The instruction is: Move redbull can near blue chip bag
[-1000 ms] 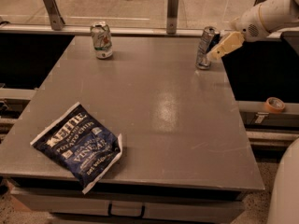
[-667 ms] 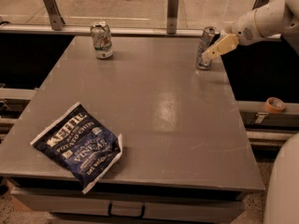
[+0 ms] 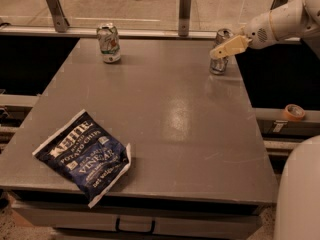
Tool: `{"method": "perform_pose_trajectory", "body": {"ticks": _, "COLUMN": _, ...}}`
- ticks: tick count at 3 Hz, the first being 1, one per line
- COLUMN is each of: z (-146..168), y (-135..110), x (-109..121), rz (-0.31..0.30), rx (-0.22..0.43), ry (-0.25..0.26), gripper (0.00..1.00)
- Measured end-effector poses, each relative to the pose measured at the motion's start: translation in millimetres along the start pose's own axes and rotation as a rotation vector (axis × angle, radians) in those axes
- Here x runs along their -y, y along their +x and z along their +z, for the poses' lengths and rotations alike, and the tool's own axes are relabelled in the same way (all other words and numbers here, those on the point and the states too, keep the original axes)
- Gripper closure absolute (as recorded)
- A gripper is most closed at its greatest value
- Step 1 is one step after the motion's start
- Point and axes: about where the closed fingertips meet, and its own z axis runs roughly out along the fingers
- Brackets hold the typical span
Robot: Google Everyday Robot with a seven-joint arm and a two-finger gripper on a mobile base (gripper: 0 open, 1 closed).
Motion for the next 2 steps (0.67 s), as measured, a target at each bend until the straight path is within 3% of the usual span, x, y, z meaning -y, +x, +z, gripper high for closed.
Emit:
{"method": "perform_pose_trajectory", "body": {"ticks": 1, "z": -11, "y": -10, "x": -13, "rz": -0.004, "rx": 0.034, "ry": -0.05, "gripper": 0.63}}
{"method": "perform_pose_trajectory", "body": {"ticks": 2, "z": -39, "y": -38, "x": -34, "rz": -0.056, "rx": 0.066, "ry": -0.078, "gripper": 0.87}}
